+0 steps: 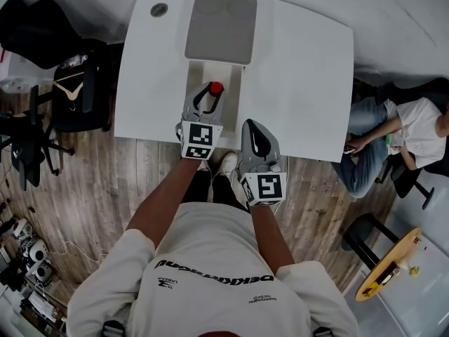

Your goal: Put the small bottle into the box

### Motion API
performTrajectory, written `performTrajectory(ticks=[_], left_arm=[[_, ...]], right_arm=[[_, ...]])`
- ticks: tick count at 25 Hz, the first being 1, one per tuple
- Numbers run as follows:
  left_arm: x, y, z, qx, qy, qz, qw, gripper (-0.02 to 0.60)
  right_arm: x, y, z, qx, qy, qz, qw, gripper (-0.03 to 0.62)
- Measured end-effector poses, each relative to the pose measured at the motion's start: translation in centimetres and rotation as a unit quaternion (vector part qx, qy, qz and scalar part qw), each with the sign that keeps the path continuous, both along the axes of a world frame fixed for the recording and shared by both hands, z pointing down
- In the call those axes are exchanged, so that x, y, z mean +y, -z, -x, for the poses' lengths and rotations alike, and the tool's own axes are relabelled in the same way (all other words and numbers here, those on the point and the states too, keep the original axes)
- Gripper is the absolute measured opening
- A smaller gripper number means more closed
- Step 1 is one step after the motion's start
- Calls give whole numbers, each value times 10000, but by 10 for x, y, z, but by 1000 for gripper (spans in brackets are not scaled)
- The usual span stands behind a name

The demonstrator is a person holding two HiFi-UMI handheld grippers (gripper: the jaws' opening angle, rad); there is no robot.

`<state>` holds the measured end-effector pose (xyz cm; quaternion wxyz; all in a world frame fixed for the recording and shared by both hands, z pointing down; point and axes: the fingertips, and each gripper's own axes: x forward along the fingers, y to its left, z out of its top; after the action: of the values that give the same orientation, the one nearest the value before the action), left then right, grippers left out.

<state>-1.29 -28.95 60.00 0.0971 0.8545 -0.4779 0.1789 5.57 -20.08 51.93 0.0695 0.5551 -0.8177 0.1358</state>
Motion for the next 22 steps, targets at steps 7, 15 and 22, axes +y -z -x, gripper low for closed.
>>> performTrajectory(ticks=[7, 15, 22], left_arm=[[-2, -8, 0, -65, 20, 79, 9999, 137], [1, -11, -1, -124, 9, 92, 9999, 140], [5, -11, 0, -179, 9, 130, 9998, 141]], right_arm=[[-1, -4, -2, 2, -22, 23, 10000, -2], [0, -2, -6, 24, -37, -6, 10000, -2], [-1, 3, -6, 18, -36, -42, 10000, -2]])
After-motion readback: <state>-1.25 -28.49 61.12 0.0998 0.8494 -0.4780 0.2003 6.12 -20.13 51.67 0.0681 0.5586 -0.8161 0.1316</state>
